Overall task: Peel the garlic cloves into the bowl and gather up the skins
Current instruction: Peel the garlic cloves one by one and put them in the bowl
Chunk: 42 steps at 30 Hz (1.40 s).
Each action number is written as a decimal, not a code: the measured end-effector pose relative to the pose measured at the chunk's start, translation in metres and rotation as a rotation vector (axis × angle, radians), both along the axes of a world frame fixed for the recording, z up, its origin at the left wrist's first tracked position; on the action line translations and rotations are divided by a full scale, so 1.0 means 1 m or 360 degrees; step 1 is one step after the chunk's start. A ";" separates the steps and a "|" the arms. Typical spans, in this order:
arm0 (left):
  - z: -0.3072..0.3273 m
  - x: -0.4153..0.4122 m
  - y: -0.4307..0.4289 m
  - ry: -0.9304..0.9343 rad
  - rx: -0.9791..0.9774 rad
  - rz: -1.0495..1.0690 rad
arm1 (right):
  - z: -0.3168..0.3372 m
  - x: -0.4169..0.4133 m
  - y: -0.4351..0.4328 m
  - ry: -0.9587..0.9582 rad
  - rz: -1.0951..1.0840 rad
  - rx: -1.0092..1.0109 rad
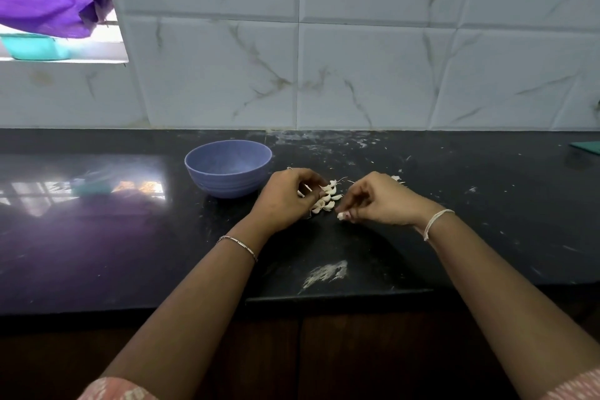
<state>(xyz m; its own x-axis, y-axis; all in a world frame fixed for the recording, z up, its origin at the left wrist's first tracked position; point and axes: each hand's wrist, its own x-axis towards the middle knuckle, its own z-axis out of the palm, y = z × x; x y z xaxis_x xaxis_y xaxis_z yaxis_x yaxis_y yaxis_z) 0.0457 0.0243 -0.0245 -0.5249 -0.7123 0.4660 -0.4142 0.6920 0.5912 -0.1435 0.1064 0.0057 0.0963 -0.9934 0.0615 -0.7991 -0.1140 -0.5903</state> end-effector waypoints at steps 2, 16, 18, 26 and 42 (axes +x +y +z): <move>0.000 0.001 -0.001 -0.0015 0.0015 0.0029 | 0.010 0.004 0.000 0.0241 0.0024 -0.0069; -0.003 0.001 -0.009 0.0030 -0.0011 0.0153 | 0.036 0.030 0.002 0.0704 0.0041 -0.0142; -0.002 0.001 -0.009 0.0045 -0.0013 0.0147 | 0.043 0.026 0.004 0.0516 -0.0010 -0.0328; -0.002 0.001 -0.009 0.0049 0.0006 0.0128 | 0.014 0.022 0.013 0.0593 -0.0069 -0.0251; 0.006 -0.001 -0.002 -0.0036 0.0464 -0.0157 | -0.015 0.025 0.001 0.0506 -0.0042 -0.0356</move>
